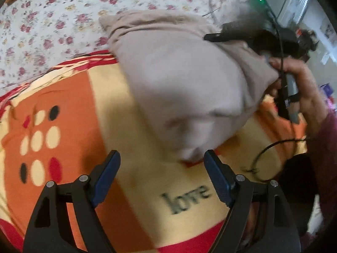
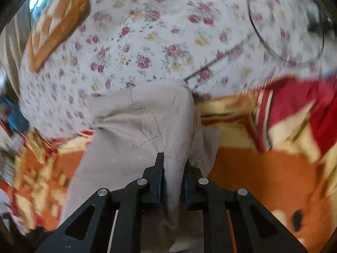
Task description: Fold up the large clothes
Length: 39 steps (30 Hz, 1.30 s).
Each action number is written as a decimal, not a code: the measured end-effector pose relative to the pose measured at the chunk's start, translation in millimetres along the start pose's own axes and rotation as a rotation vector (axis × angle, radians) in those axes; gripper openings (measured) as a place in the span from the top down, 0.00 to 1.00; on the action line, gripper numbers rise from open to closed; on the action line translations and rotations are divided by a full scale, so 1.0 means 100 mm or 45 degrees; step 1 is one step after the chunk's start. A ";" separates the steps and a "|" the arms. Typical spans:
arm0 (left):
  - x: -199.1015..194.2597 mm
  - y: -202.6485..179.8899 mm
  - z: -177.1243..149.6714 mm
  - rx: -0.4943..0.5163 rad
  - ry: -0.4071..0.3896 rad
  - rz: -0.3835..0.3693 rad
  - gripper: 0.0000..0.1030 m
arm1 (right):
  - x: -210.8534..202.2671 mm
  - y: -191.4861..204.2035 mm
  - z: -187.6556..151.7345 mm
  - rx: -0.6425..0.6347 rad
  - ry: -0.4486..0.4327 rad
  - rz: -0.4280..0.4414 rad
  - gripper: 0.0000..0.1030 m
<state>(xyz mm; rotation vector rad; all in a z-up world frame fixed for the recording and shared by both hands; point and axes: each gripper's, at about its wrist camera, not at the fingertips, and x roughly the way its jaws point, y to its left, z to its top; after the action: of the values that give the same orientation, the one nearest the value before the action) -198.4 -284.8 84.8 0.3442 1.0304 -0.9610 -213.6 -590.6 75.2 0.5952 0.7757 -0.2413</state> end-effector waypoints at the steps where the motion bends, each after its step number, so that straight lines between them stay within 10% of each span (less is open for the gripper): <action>1: -0.02 -0.02 0.01 0.001 -0.016 -0.015 0.21 | -0.06 0.00 0.02 0.006 -0.002 0.022 0.82; 5: -0.02 -0.10 0.09 -0.015 -0.055 0.069 0.21 | -0.33 0.09 -0.03 -0.020 -0.011 -0.054 0.37; 9: 0.19 -0.14 0.15 -0.051 -0.046 0.177 0.21 | -0.58 0.03 -0.29 0.023 -0.003 0.019 0.24; 12: 0.30 -0.16 0.18 -0.029 -0.045 0.275 0.21 | -0.56 0.04 -0.44 0.031 0.057 0.081 0.26; 13: 0.29 -0.14 0.18 -0.032 -0.054 0.302 0.21 | -0.54 0.11 -0.49 -0.028 0.075 0.087 0.43; 14: 0.27 -0.11 0.16 -0.039 -0.066 0.312 0.21 | -0.53 0.20 -0.51 -0.102 0.080 0.050 0.94; 15: 0.24 -0.06 0.13 -0.047 -0.079 0.309 0.21 | -0.55 0.26 -0.53 -0.158 0.066 0.008 0.96; 25: 0.18 0.20 -0.12 -0.122 -0.011 0.203 0.18 | -0.45 0.16 -0.77 -0.253 0.159 -0.131 0.96; 29: -0.15 0.17 -0.20 -0.075 -0.073 0.214 0.18 | -0.76 0.16 -0.62 -0.160 0.071 -0.117 0.71; 39: 0.05 0.28 0.44 -0.236 -0.200 0.215 0.18 | -0.18 0.90 0.12 -0.290 -0.063 -0.028 0.57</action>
<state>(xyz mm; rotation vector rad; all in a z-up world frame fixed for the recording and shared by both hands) -150.1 -300.2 97.8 0.1950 0.9228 -0.7231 -182.1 -525.1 132.1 0.3647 0.7497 -0.1838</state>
